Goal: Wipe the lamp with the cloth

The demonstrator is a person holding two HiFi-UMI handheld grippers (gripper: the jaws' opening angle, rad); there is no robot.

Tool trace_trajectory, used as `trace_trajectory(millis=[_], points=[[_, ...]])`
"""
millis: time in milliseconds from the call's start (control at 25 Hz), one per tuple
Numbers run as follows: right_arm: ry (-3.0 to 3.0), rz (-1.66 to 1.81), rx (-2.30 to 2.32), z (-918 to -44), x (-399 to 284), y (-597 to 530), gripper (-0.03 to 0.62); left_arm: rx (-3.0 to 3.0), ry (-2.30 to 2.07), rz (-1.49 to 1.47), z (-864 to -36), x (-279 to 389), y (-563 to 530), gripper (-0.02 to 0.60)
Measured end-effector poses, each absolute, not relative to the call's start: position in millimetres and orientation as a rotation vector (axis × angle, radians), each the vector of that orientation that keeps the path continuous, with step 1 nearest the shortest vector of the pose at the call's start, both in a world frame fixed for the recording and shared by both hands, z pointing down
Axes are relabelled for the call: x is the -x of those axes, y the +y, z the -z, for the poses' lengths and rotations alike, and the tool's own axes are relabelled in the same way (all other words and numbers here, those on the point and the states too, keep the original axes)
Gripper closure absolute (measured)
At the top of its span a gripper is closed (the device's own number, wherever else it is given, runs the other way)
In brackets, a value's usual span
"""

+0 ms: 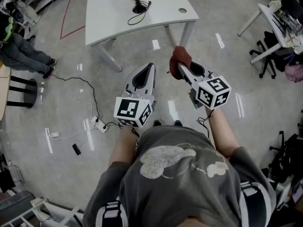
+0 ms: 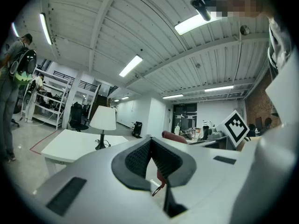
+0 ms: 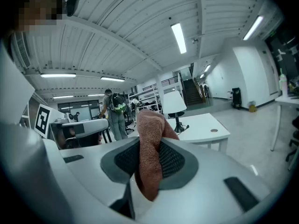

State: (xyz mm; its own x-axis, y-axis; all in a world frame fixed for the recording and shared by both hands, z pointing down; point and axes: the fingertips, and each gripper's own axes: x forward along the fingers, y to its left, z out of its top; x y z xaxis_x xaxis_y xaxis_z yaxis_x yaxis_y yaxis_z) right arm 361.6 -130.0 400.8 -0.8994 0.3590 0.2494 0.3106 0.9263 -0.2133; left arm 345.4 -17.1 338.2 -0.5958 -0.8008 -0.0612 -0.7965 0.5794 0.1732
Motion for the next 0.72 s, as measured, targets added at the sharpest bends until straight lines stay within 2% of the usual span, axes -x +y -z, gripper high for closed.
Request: trace_trajectory(millis=[720], points=[[-2.772,-0.255,0.532,-408.6,-341.9,-94.0,0.503,-1.422,-2.809,0.21,-327.8,-331.6,7.4,0.574]])
